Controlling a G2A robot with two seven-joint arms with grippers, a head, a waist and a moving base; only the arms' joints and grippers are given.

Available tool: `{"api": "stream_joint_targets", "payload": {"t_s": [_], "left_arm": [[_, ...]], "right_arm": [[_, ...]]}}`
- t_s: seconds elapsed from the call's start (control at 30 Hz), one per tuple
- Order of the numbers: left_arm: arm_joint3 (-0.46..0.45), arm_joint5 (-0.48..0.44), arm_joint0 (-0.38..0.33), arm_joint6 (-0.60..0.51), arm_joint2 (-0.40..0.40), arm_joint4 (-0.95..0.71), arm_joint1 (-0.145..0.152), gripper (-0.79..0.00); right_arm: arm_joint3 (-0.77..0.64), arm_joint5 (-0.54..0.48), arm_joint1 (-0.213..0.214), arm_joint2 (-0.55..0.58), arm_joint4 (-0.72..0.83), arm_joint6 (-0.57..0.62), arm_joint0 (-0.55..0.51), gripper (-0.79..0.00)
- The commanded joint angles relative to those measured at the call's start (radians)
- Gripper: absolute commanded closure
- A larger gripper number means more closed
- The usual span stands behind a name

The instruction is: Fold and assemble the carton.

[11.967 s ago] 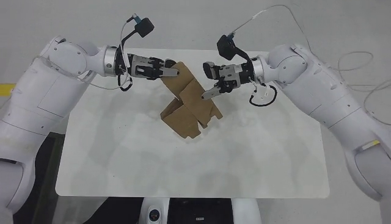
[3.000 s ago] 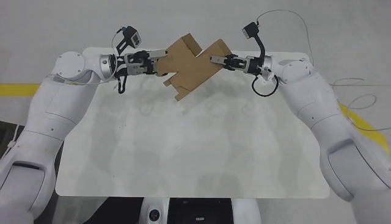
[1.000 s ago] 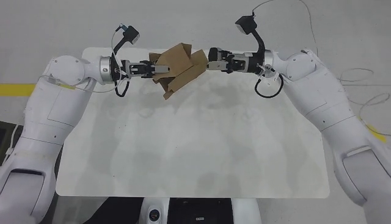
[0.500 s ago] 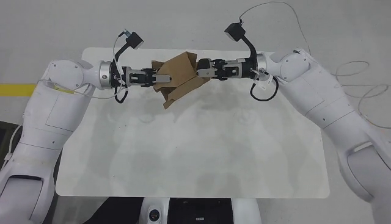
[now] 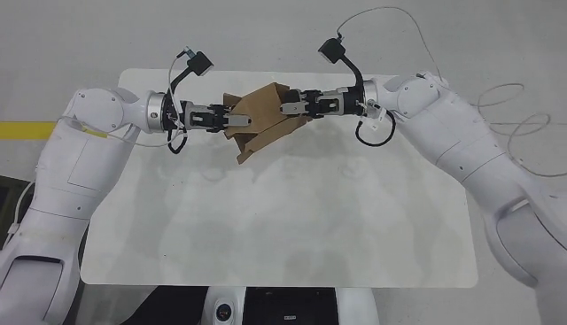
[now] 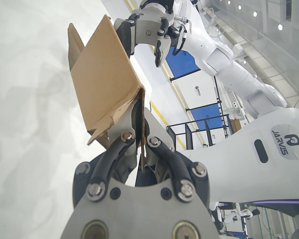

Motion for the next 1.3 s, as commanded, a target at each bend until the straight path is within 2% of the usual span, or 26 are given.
{"api": "stream_joint_targets", "payload": {"t_s": [0.0, 0.57, 0.77, 0.93, 1.03, 1.17, 1.27], "left_arm": [[-0.003, -0.001, 0.002, -0.003, -0.001, -0.001, 0.0, 0.0], [-0.024, 0.0, 0.014, -0.012, -0.007, -0.009, 0.003, 0.0], [-0.026, 0.003, 0.018, -0.015, -0.007, -0.014, 0.004, 0.0], [-0.026, 0.003, 0.018, -0.015, -0.007, -0.014, 0.004, 0.0], [-0.026, 0.003, 0.018, -0.015, -0.007, -0.014, 0.004, 0.0], [-0.026, 0.003, 0.018, -0.015, -0.007, -0.014, 0.004, 0.0], [-0.026, 0.003, 0.018, -0.015, -0.007, -0.014, 0.004, 0.0]], "right_arm": [[0.01, 0.0, -0.005, -0.007, 0.004, 0.0, 0.004, -0.342], [0.004, 0.026, -0.046, -0.055, 0.117, 0.026, 0.005, -0.308], [-0.007, 0.067, -0.047, -0.052, 0.151, 0.067, 0.007, -0.299], [-0.007, 0.067, -0.047, -0.052, 0.151, 0.067, 0.007, -0.262], [-0.007, 0.067, -0.047, -0.052, 0.151, 0.067, 0.007, -0.209], [-0.007, 0.067, -0.047, -0.052, 0.151, 0.067, 0.007, 0.0], [-0.007, 0.067, -0.047, -0.052, 0.151, 0.067, 0.007, 0.0]]}}
